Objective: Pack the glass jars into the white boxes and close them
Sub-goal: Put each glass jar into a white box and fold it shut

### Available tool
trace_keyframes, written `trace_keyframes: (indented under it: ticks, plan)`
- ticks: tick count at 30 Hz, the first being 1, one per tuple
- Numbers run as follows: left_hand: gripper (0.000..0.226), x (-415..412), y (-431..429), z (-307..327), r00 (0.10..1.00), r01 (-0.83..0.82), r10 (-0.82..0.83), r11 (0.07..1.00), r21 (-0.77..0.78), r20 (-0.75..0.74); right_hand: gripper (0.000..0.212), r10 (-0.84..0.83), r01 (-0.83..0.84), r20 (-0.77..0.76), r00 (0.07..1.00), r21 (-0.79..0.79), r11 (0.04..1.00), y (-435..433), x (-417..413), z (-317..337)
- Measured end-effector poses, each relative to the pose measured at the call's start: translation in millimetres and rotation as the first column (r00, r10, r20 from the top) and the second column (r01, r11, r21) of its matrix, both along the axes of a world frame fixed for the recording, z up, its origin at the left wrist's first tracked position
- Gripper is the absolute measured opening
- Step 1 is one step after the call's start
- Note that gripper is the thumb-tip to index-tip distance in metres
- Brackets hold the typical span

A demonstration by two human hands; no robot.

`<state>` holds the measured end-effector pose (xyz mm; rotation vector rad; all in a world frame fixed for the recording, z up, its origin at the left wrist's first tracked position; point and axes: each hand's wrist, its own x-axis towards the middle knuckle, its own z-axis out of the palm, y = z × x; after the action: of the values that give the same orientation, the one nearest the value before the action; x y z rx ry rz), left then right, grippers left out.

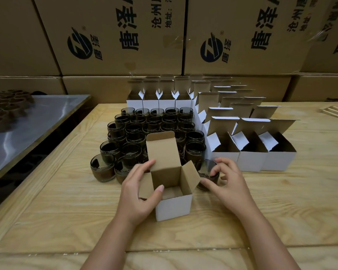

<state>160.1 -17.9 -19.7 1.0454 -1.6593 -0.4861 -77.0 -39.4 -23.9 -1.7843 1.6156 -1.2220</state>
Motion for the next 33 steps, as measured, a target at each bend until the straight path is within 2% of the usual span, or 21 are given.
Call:
trace_keyframes:
  ticks: [6, 11, 14, 17, 19, 22, 26, 33]
  plan:
    - [0.06, -3, -1, -3, 1.0, 0.008, -0.008, 1.0, -0.007, -0.007, 0.03, -0.116, 0.116, -0.004, 0.993, -0.06, 0.991, 7, 3, 7]
    - [0.06, -6, -3, -6, 0.999, 0.032, -0.032, 0.999, -0.016, 0.0, 0.031, -0.148, 0.16, 0.07, 0.987, -0.231, 0.96, 28, -2, 43]
    - [0.061, -6, -4, -7, 0.999, 0.041, -0.04, 0.999, -0.017, 0.007, 0.026, -0.048, 0.089, 0.153, 0.987, -0.275, 0.957, 35, 2, 74]
    - [0.062, -5, -5, -9, 0.998, 0.055, -0.055, 0.998, -0.019, 0.007, 0.027, 0.157, -0.12, 0.172, 0.972, -0.208, 0.971, 35, 17, 94]
    - [0.063, -5, -6, -9, 0.997, 0.071, -0.071, 0.997, -0.02, 0.001, 0.027, 0.243, -0.23, 0.115, 0.963, -0.117, 0.966, 32, 30, 96]
    - [0.069, -4, -7, -10, 0.995, 0.093, -0.093, 0.995, -0.025, -0.023, 0.028, 0.27, -0.269, 0.014, 0.963, -0.03, 0.963, 28, 42, 86]
    - [0.075, -6, -8, -11, 0.993, 0.101, -0.102, 0.994, -0.034, -0.055, 0.027, 0.279, -0.276, -0.118, 0.953, 0.036, 0.96, 27, 48, 73]
    - [0.065, -8, -10, -14, 0.993, 0.099, -0.102, 0.993, -0.057, -0.051, 0.035, 0.191, -0.187, -0.393, 0.9, 0.05, 0.981, 30, 59, 52]
